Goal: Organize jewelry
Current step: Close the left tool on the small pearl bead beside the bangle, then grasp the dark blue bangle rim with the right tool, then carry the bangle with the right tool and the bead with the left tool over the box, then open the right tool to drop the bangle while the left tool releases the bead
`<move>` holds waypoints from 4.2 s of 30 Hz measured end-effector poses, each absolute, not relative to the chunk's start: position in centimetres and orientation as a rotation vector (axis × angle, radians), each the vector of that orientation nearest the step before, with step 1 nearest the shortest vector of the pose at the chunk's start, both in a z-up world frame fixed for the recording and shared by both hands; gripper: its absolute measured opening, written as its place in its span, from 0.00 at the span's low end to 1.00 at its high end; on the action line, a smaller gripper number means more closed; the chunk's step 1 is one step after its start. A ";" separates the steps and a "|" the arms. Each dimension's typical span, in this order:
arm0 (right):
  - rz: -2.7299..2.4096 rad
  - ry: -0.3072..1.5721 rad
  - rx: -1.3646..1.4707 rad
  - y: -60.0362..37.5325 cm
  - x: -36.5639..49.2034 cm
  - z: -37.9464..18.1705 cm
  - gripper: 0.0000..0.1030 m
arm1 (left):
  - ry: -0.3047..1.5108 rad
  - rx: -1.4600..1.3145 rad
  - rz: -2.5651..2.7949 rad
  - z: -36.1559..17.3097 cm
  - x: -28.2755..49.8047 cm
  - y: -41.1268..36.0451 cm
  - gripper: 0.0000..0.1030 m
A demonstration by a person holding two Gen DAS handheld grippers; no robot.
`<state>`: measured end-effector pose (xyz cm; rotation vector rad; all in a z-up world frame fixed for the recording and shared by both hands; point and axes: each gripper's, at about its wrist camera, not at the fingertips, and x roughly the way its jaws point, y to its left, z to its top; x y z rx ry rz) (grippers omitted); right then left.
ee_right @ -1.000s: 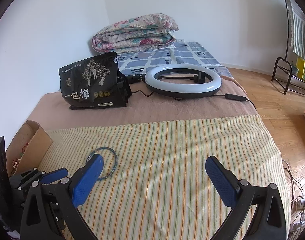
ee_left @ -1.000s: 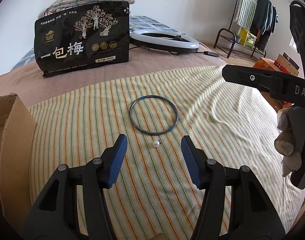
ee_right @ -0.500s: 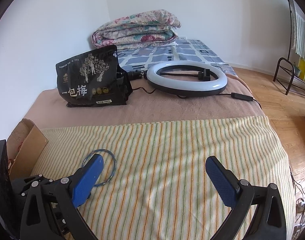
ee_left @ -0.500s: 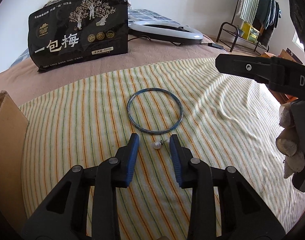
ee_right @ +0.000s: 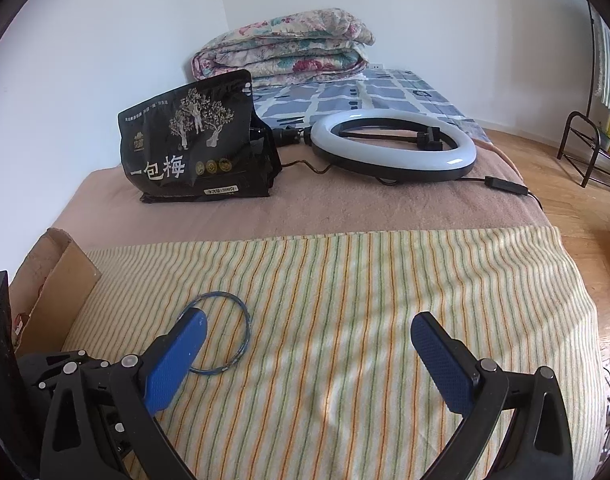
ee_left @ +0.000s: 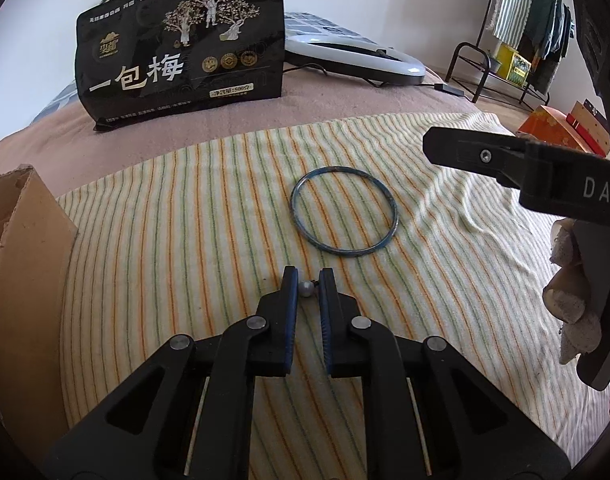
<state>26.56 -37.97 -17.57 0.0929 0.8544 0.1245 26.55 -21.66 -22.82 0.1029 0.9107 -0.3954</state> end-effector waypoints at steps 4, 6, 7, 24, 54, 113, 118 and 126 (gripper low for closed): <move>0.162 0.883 0.077 -36.6 27.1 -18.6 1.00 | 0.917 0.073 -0.360 -22.8 26.8 -19.9 0.09; 0.183 0.900 0.058 -35.7 27.4 -19.2 1.00 | 0.915 0.064 -0.340 -22.9 26.8 -19.2 0.09; 0.194 0.909 0.048 -35.4 27.5 -19.5 1.00 | 0.915 0.059 -0.334 -22.9 26.9 -18.8 0.09; 0.320 1.004 -0.181 -28.9 28.9 -22.2 0.98 | 0.905 0.026 -0.292 -23.0 26.4 -16.3 0.09; 0.268 0.886 -0.107 -32.1 21.4 -13.7 0.71 | 0.817 -0.021 -0.320 -16.5 21.4 -15.9 0.08; 0.519 0.825 -0.133 -11.3 21.9 -9.4 0.71 | 0.730 -0.080 -0.124 -12.3 15.1 3.4 0.08; 0.522 0.832 -0.123 -10.8 23.2 -10.1 0.71 | 0.718 -0.066 -0.118 -12.4 15.2 3.2 0.08; 0.531 0.839 -0.114 -9.5 24.7 -10.9 0.71 | 0.726 -0.059 -0.117 -12.9 15.6 3.4 0.08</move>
